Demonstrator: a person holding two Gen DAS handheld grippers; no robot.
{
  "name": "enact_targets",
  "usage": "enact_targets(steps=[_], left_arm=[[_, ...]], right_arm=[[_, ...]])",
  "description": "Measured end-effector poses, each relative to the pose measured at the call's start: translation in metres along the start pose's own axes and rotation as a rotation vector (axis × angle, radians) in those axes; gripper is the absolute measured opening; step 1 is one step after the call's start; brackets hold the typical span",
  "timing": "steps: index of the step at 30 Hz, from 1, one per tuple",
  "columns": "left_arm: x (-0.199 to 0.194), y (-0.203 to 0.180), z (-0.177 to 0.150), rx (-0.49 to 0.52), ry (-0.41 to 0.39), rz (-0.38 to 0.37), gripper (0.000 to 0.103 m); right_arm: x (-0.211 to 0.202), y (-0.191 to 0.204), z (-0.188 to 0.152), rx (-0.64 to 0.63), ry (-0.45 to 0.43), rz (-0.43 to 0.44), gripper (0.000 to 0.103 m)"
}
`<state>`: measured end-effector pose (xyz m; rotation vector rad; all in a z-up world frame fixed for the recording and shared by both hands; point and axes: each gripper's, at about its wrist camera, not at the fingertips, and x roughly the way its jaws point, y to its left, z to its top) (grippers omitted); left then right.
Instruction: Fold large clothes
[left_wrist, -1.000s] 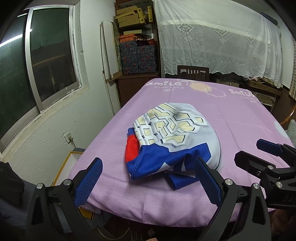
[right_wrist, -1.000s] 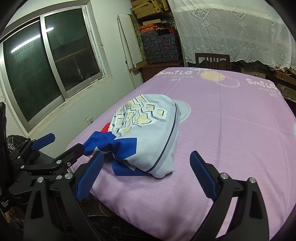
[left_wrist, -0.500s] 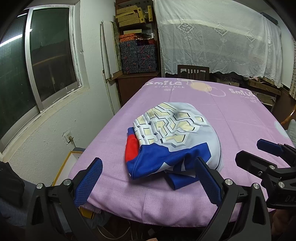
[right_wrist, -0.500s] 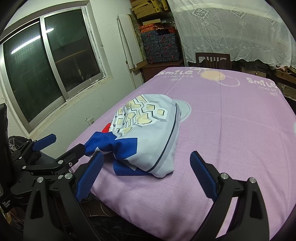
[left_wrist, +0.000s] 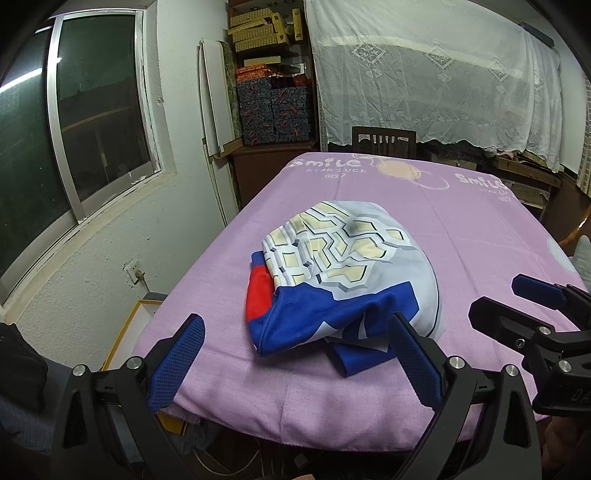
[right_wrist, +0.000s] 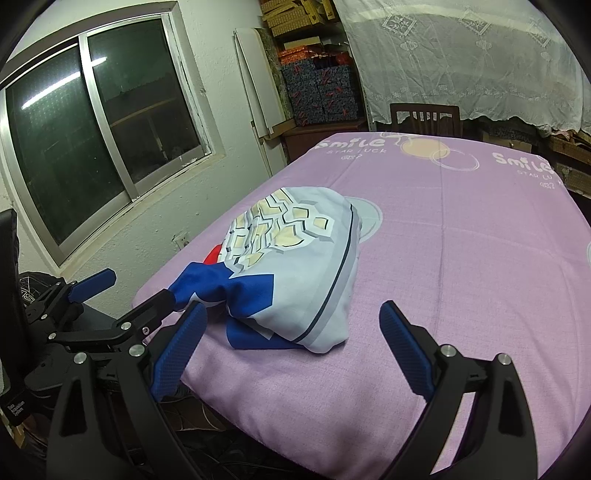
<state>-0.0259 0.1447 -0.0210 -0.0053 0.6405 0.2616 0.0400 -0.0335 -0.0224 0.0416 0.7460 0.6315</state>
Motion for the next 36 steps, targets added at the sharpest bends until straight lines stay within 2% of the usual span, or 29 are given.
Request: enact_targets(steps=[36], left_arm=[[0.0061,-0.0020,-0.0037,0.007,0.014,-0.013,0.099]], right_arm=[[0.0006,0.0021,-0.0046,0.021,0.006,0.006,0.092]])
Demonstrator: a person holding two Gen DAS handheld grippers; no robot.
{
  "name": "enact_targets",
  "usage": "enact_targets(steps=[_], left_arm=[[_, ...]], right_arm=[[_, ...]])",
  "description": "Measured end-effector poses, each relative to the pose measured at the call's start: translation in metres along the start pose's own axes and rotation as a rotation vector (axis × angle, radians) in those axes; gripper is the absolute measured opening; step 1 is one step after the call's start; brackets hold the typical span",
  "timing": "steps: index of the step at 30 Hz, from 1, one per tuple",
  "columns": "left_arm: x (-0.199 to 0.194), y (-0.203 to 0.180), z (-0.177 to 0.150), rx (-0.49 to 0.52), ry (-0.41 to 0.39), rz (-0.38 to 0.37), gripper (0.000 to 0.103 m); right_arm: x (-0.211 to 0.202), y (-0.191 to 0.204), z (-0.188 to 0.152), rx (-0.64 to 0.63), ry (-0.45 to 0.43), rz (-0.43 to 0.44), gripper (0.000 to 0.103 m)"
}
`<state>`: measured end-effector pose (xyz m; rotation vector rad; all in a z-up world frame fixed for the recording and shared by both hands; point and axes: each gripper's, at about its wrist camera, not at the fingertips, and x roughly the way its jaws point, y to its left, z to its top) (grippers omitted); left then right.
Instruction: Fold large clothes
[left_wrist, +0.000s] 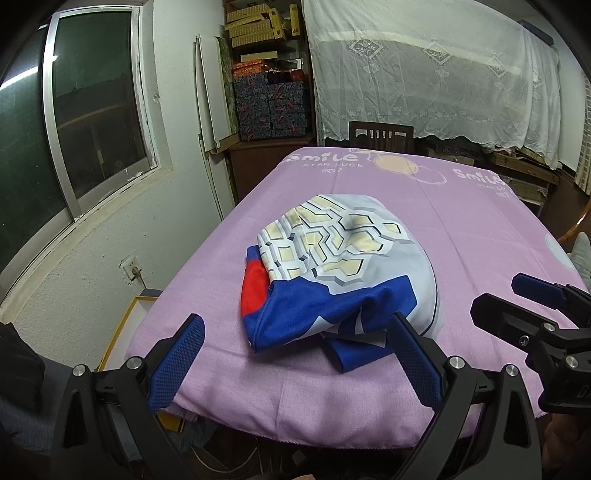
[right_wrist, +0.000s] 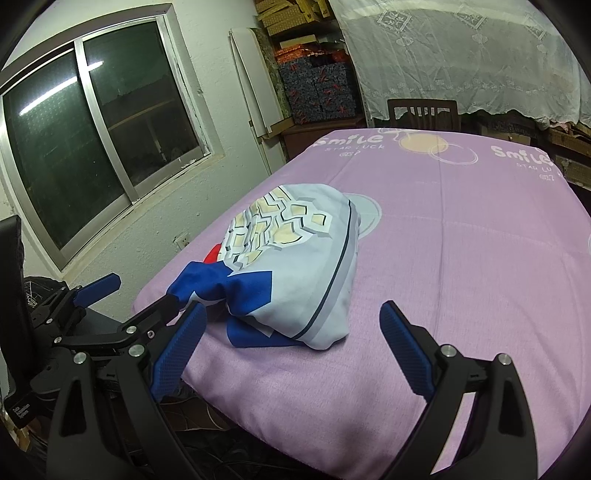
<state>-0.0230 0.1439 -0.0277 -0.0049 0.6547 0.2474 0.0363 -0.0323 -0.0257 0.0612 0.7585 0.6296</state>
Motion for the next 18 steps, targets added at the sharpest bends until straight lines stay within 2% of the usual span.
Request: enact_targets(steps=[12,18], left_arm=[[0.009,0.003,-0.001,0.000,0.014,-0.004,0.099],[0.028,0.010,-0.004,-0.020,0.057,-0.003,0.099]], right_arm=[[0.001,-0.001,-0.001,0.009,0.003,-0.004,0.092],[0.002,-0.021,0.001,0.063,0.000,-0.033,0.092]])
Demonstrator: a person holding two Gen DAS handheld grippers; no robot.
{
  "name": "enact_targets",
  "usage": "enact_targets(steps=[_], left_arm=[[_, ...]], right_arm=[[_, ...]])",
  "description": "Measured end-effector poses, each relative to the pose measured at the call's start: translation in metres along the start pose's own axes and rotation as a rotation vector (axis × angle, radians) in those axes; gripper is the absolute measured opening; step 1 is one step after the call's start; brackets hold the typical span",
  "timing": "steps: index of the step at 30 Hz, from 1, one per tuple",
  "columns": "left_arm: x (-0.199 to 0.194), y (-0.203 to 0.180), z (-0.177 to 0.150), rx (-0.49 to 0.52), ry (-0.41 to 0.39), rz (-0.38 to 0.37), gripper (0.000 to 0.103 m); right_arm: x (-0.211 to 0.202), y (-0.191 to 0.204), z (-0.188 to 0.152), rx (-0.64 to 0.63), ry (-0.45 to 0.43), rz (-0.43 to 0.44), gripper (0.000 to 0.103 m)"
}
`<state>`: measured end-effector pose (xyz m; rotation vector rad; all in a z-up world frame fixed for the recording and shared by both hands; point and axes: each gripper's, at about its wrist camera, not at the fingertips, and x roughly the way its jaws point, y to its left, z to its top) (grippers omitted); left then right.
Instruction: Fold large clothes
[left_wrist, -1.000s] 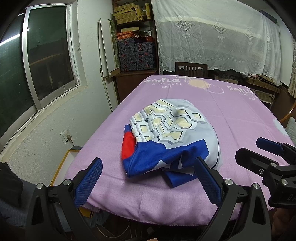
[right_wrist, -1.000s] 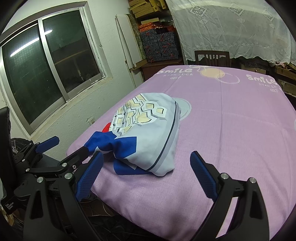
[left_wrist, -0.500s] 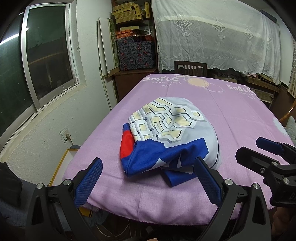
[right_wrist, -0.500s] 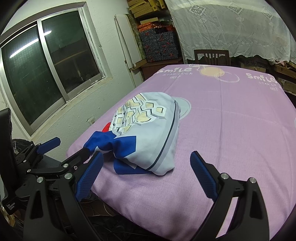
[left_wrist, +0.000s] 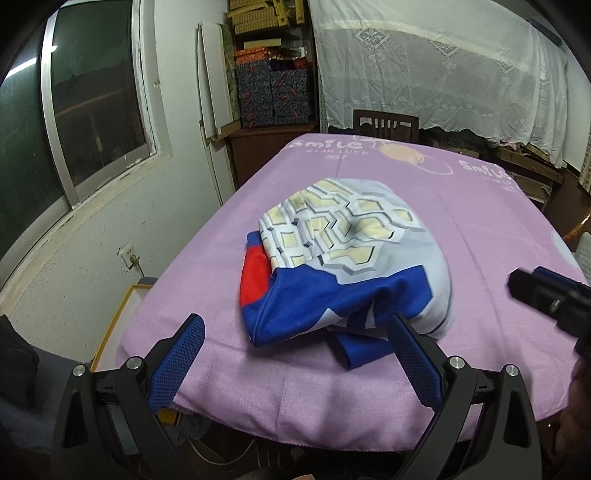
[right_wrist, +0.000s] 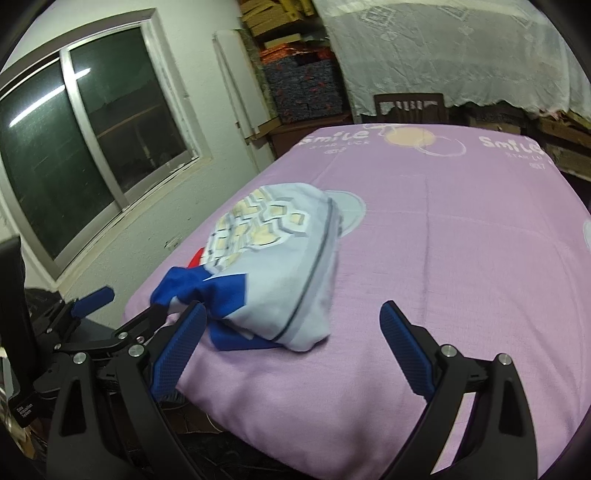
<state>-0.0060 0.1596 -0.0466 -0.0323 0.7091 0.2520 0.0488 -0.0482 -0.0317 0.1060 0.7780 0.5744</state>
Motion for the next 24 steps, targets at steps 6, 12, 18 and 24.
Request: enact_targets(steps=[6,12,18,24], left_arm=[[0.016,0.002,0.000,-0.006,0.034,0.000,0.099],[0.041,0.018,0.003,-0.038,0.074,0.031,0.099],[0.056,0.022,0.006,-0.049,0.087,0.042,0.099],[0.051,-0.001,0.013,0.005,0.066,0.043,0.099]], right_arm=[[0.004,-0.036,0.002,0.098,0.000,-0.040,0.092],[0.008,-0.072,0.005,0.109,-0.014,-0.157,0.092],[0.007,-0.146,0.007,0.230,-0.011,-0.317,0.093],[0.012,-0.134,0.006,0.262,0.012,-0.197,0.093]])
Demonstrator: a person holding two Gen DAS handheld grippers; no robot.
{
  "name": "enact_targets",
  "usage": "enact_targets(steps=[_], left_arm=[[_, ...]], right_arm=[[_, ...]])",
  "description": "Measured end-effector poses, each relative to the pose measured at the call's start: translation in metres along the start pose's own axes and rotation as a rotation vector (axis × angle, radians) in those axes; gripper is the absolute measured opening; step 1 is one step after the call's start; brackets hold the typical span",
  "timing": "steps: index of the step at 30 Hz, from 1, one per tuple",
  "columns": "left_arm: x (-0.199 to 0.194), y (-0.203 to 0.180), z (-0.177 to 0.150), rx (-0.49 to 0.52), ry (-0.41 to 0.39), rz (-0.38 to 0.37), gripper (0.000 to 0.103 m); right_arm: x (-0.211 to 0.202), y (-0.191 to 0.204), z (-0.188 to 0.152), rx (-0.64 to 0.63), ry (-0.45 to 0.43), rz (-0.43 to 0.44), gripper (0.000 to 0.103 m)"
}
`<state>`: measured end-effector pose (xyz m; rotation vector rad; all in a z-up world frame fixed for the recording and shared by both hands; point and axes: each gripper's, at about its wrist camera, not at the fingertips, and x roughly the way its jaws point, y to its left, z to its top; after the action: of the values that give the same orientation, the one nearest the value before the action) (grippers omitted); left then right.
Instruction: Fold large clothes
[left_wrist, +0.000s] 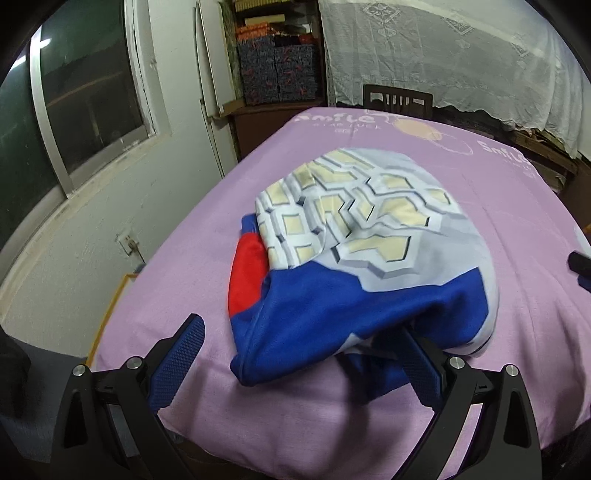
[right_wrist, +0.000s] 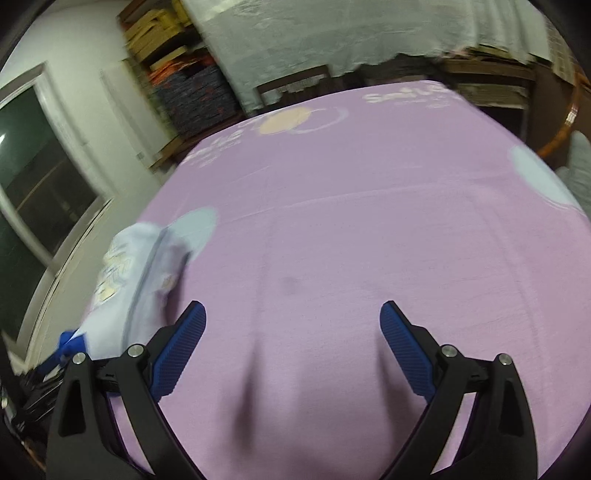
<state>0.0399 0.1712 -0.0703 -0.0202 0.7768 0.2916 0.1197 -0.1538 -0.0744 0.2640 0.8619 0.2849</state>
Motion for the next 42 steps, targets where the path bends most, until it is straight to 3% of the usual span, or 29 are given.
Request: enact_targets(steps=[5,10,19,42], left_arm=[[-0.011,-0.002,0.002,-0.021,-0.014,-0.019,0.099],[-0.018,-0.006,0.002,0.007,-0.028,-0.020,0.099],[-0.025,-0.015,0.003,0.037,-0.048,-0.008,0.099],[-0.025,-0.018,0.002,0.047,-0.042,-0.009,0.099]], right_arm=[[0.004,0.076,-0.019,-0.197,0.074,0.126,0.093],[0.003,0.120,-0.030,-0.313,0.082,0.168,0.093],[-0.002,0.140,-0.028,-0.351,0.070,0.182,0.093],[-0.006,0.136,-0.032,-0.331,0.060,0.187,0.094]])
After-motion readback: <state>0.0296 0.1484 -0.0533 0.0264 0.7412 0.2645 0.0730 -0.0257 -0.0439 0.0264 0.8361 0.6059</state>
